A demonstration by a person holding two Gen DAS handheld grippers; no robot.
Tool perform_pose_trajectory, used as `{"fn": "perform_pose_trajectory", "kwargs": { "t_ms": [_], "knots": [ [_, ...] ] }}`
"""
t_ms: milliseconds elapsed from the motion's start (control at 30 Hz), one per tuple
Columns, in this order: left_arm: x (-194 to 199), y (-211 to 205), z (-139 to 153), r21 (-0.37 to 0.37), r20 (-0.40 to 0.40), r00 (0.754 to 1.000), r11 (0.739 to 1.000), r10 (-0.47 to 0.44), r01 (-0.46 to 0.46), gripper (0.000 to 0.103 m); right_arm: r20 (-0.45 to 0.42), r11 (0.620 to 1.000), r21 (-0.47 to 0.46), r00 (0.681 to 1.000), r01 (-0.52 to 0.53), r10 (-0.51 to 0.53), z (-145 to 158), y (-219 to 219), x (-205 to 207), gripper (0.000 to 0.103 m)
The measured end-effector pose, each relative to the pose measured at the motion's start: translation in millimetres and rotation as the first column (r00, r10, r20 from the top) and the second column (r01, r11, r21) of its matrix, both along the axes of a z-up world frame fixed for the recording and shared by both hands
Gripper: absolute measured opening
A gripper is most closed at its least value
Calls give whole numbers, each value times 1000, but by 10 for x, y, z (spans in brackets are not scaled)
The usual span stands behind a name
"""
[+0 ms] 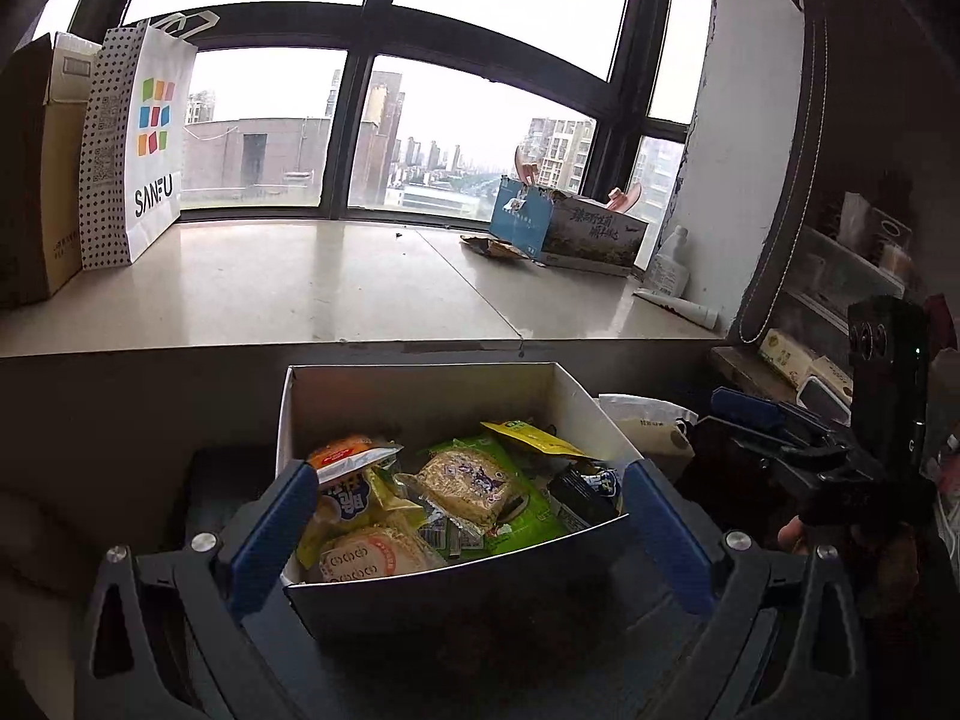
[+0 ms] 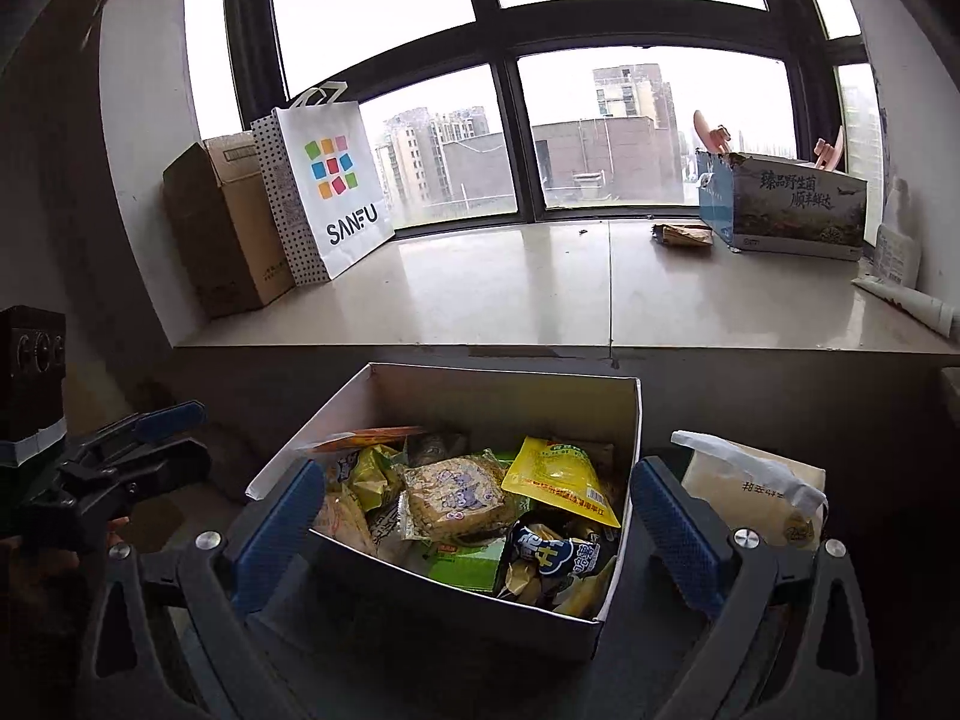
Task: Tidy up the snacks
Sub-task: 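Drop pouch and cake bar into the white box, opening both tools, then grasp clear jelly cup with right tool while left tool grasps cartoon jelly cup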
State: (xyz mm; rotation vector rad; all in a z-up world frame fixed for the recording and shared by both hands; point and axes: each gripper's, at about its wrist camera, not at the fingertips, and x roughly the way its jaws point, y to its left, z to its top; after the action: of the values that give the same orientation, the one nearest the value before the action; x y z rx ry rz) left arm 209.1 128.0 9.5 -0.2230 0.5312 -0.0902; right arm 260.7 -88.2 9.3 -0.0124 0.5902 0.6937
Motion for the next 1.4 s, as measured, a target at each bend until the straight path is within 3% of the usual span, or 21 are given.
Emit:
{"fn": "perform_pose_trajectory", "kwargs": {
  "t_ms": [200, 267, 333, 500, 667, 1000, 1233, 1267, 1333, 1367, 1400],
  "knots": [
    [-633, -203, -201, 29, -3, 1000, 1000, 12, -12, 103, 32, 997, -7, 997, -74, 75, -231, -179, -685, 103],
    [-803, -240, -327, 8, -28, 999, 1000, 16, -16, 103, 29, 996, -23, 995, -90, 90, -361, -227, -881, 103],
    [-948, -267, -466, -22, -60, 998, 999, 24, -25, 103, -1, 995, -41, 996, -89, 89, -515, -266, -1024, 103],
    [-1241, -399, -705, 17, -113, 993, 999, 46, -44, 103, -85, 995, -75, 995, -65, 58, -903, -328, -1187, 103],
    [-1345, -439, -798, 5, -136, 990, 999, 41, -41, 103, -158, 992, -124, 987, -40, 20, -1187, -280, -1113, 103],
    [-1337, -444, -827, 4, -153, 987, 999, 40, -40, 103, -186, 990, -138, 982, 15, -41, -1402, 154, -560, 103],
    [-1330, -355, -945, -8, -197, 978, 998, 65, -67, 103, -202, 978, -206, 976, 37, -79, -1638, 470, -256, 102],
    [-1328, -345, -964, -9, -203, 977, 997, 68, -71, 103, -209, 974, -224, 974, 37, -85, -1687, 505, -217, 95],
    [-1323, -335, -998, -11, -210, 975, 997, 69, -73, 103, -237, 968, -246, 967, 36, -97, -1766, 541, -154, 67],
    [-1315, -333, -1009, -10, -213, 974, 997, 71, -75, 103, -244, 962, -272, 965, 32, -101, -1805, 563, -134, 42],
    [-1305, -333, -1024, -9, -216, 974, 997, 73, -77, 103, -212, 955, -295, 973, 26, -92, -1803, 580, -159, 38]
  ]
}}
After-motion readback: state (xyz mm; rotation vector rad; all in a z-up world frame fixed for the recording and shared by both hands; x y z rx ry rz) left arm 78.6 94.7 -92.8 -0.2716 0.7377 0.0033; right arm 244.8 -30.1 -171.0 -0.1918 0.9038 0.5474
